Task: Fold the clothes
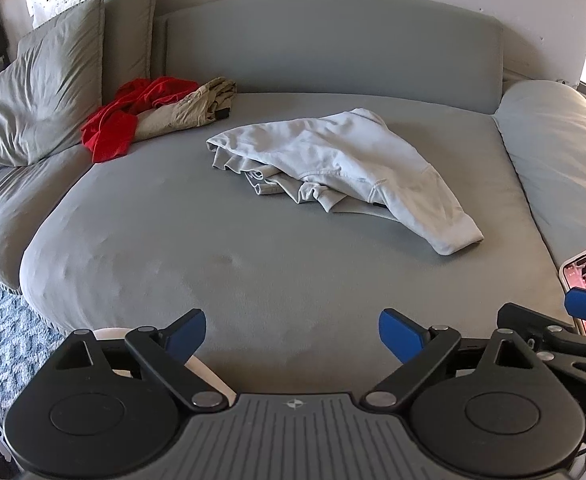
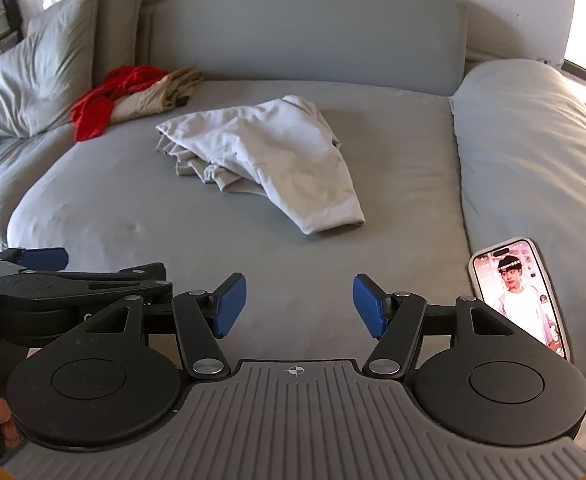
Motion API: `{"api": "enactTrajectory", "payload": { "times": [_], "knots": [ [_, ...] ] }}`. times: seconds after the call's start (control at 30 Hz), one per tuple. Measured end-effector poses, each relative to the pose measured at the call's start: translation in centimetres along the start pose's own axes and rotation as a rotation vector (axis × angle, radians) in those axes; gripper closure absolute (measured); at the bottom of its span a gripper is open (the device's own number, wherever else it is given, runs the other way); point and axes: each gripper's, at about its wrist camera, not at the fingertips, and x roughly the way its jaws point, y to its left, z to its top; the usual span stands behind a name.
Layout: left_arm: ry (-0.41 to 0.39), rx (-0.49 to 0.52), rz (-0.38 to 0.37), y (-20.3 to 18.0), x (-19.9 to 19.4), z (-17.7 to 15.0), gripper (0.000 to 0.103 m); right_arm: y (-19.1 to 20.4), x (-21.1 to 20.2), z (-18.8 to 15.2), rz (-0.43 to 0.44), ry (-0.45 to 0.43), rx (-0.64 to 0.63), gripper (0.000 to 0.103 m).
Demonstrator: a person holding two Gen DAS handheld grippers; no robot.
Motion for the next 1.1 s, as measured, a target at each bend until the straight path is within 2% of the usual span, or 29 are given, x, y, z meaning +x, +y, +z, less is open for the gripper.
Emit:
{"api": "enactTrajectory", "payload": {
  "times": [1.1],
  "knots": [
    [0.001,0.007,-0.012,-0.43,0.03,-0.03,0.010,0.05,0.08,0.11,-0.016,0.002,0.000,0.037]
  ]
}}
